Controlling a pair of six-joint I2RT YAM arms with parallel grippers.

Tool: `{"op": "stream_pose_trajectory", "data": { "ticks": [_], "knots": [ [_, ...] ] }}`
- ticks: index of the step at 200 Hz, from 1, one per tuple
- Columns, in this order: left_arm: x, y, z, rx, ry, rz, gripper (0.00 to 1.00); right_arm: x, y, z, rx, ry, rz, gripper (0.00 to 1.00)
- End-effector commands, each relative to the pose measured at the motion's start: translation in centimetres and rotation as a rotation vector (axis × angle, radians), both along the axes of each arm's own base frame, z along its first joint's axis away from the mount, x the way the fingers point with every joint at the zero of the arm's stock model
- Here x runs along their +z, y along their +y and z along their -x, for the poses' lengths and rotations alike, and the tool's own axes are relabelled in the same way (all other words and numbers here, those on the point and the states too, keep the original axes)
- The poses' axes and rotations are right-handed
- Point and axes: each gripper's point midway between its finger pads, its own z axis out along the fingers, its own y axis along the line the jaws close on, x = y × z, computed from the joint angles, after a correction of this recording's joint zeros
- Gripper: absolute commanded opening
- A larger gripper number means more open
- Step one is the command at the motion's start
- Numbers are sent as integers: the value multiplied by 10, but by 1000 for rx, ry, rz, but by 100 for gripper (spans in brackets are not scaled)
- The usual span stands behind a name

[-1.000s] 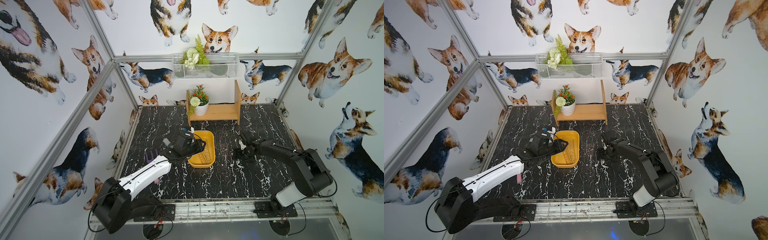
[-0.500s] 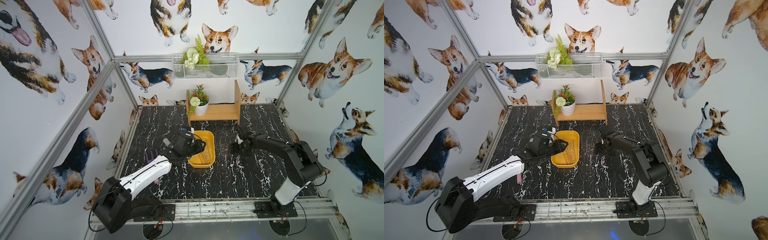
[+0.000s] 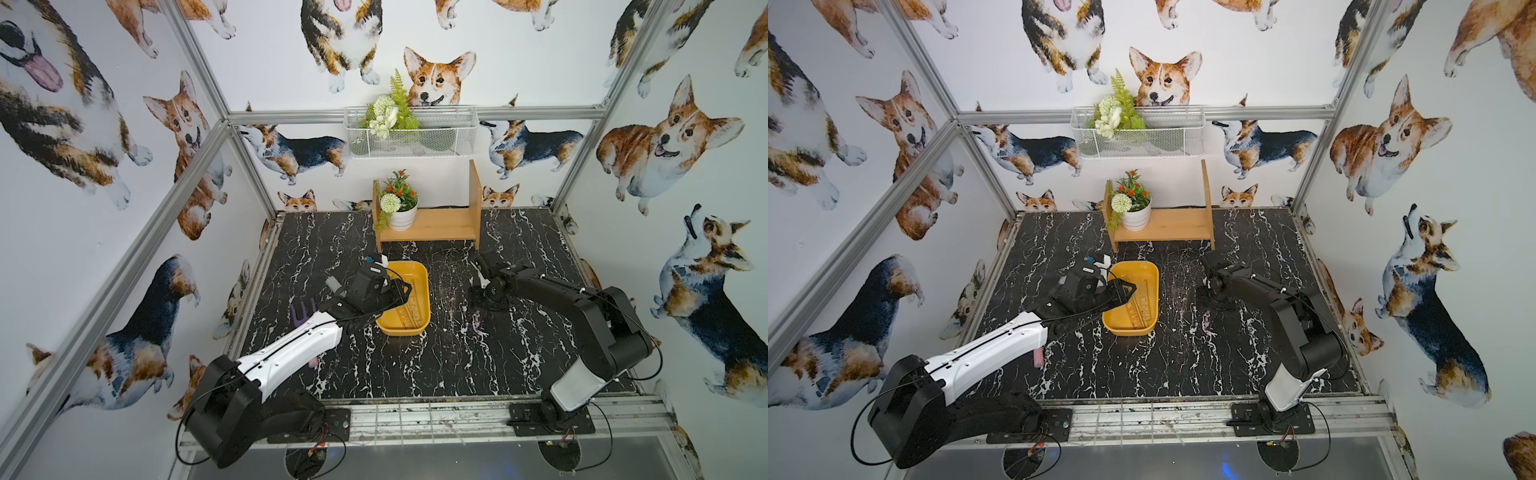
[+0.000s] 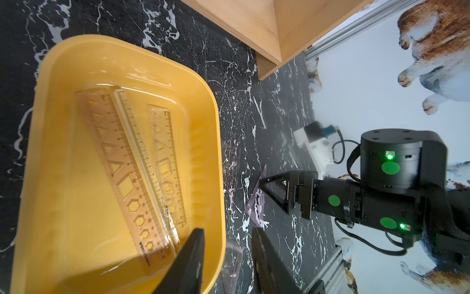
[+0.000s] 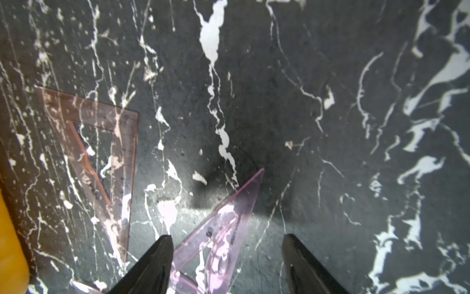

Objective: Put the scattered rulers into the storage box
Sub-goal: Pick up the ruler from the center of the board.

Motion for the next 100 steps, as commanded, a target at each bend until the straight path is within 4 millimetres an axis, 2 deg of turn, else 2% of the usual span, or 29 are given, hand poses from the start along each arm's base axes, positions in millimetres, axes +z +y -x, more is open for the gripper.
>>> {"op": "stream_pose_trajectory", "data": {
  "ticks": [1,30,33,45,100],
  "knots": [
    [4,0,-1,-3,-23,-1,37,1,-8,12,14,31,67,68],
    [4,-2,0,-8,-26,-2,37,-3,-3,20,42,46,107,64],
    [4,-2,0,-10,-27,-2,37,-4,-2,21,44,49,111,60],
    [3,-2,1,-11,-27,-2,37,-7,-1,23,51,56,119,58],
    [2,0,6,-11,-29,4,37,-15,1,25,51,76,129,50]
  ]
}}
